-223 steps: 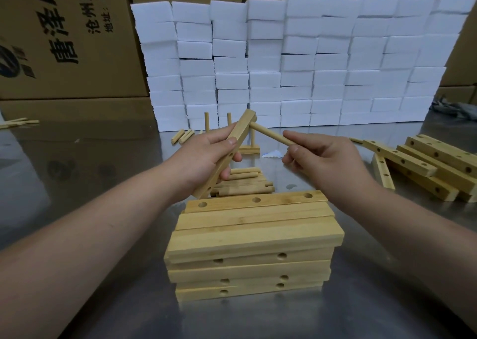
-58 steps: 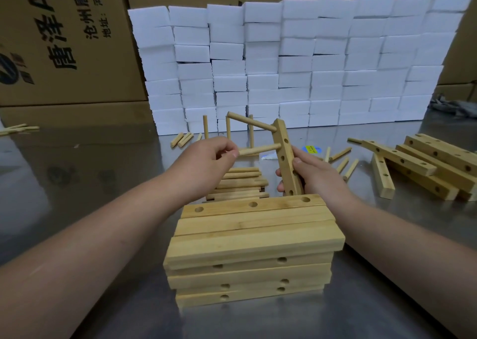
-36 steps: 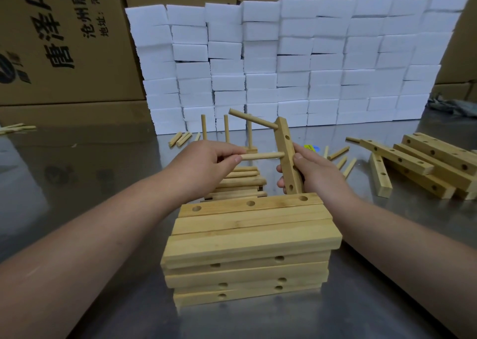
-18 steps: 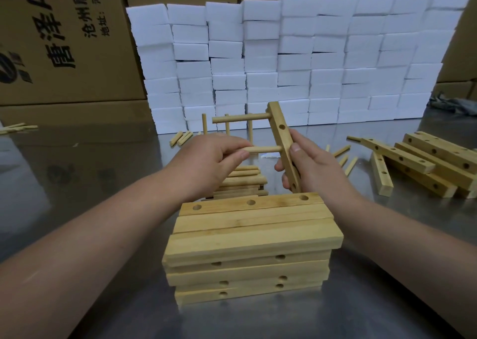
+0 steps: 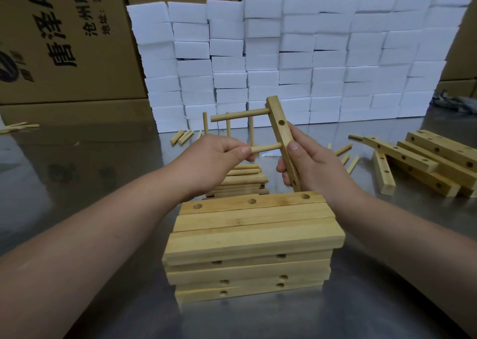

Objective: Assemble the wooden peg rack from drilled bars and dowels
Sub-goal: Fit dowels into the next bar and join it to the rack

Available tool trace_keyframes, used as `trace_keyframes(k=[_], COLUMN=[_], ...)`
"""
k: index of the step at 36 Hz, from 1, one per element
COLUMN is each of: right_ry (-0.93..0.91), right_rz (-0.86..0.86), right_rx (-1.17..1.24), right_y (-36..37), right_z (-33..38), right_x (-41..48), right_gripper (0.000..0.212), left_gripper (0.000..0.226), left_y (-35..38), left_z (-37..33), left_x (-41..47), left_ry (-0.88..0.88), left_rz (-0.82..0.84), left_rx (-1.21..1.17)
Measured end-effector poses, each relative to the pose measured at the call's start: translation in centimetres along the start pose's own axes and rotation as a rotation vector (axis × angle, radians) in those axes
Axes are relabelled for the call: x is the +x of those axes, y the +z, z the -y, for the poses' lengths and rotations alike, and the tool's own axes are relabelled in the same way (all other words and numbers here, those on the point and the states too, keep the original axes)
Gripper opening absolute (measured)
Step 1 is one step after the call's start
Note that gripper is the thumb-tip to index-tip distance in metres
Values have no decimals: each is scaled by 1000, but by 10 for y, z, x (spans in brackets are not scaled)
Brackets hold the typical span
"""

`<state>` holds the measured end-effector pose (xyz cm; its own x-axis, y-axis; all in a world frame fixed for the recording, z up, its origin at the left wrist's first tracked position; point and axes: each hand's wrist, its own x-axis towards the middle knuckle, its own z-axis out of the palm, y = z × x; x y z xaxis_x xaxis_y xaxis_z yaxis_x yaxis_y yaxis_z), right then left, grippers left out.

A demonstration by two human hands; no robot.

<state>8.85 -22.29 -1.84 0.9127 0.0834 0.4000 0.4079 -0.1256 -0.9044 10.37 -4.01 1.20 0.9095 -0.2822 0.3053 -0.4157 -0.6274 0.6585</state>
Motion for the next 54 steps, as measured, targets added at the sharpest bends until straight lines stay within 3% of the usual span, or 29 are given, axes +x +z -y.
trace_keyframes(k=[12, 18, 23, 26, 32, 35, 41, 50, 54], right_ry=[-12, 179, 308, 338, 355, 345, 347, 363, 405], right_rz=[-42, -197, -265, -269, -282, -278, -246, -187, -207], right_rx=[-35, 70, 107, 109, 119, 111, 183, 112, 224], right_y=[3, 5, -3, -4, -4, -3, -3, -4, -5], right_z=[-7, -20, -18, -18, -19, -18, -15, -13, -11], right_x=[1, 4, 8, 9, 11, 10, 9, 9, 15], right_gripper=[41, 37, 31, 31, 29, 30, 26, 35, 30], left_gripper=[31, 33, 25, 27, 19, 6, 12, 16, 13], left_y=[0, -5, -4, 0, 7, 8, 4, 5, 4], left_z=[0, 15, 40, 49, 57, 57, 49, 21, 17], left_x=[2, 11, 11, 11, 15, 15, 11, 5, 4], left_ry=[-11, -80, -131, -213, -172, -152, -84, 34, 37], left_rz=[27, -85, 24, 95, 107, 75, -52, 47, 80], left_rx=[55, -88, 232, 295, 371, 354, 119, 35, 33])
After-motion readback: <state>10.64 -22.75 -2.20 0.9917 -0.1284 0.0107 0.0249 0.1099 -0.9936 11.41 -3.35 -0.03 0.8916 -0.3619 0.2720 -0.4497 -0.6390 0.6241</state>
